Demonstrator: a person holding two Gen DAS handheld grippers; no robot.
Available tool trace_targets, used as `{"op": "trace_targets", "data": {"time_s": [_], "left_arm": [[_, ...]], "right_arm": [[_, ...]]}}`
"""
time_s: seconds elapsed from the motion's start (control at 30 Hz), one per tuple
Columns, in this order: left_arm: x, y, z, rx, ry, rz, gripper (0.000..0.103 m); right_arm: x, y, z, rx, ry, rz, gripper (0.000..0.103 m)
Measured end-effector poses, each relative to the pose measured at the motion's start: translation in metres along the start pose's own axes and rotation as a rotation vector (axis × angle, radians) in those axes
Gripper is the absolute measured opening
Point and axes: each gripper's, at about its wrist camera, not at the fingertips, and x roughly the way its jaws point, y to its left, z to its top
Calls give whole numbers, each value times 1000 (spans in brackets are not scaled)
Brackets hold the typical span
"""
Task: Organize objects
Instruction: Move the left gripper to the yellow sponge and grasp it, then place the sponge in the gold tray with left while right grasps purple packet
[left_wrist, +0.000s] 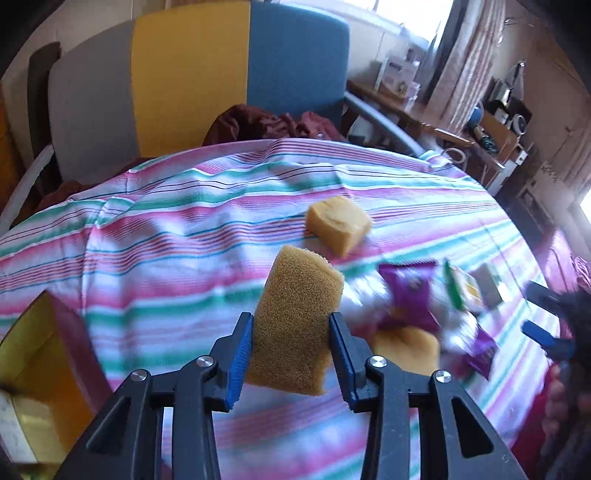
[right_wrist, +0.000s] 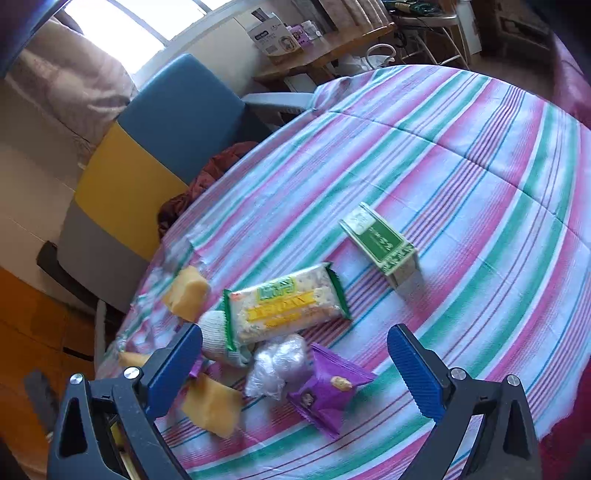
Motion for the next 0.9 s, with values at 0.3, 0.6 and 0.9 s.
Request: {"op": "trace_targets", "data": {"time_s": [0.3, 0.6, 0.9], "left_arm": [[-61, -10, -49, 16, -74, -11, 41], [-104, 1, -77, -25, -123, -13, 41], [-129, 13, -105, -74, -148, -31, 41]], "right_arm": [[24, -7, -11, -22, 150, -114, 82], [29, -15, -19, -6, 218, -147, 66], [48, -4, -24, -72, 258, -167, 45]]}}
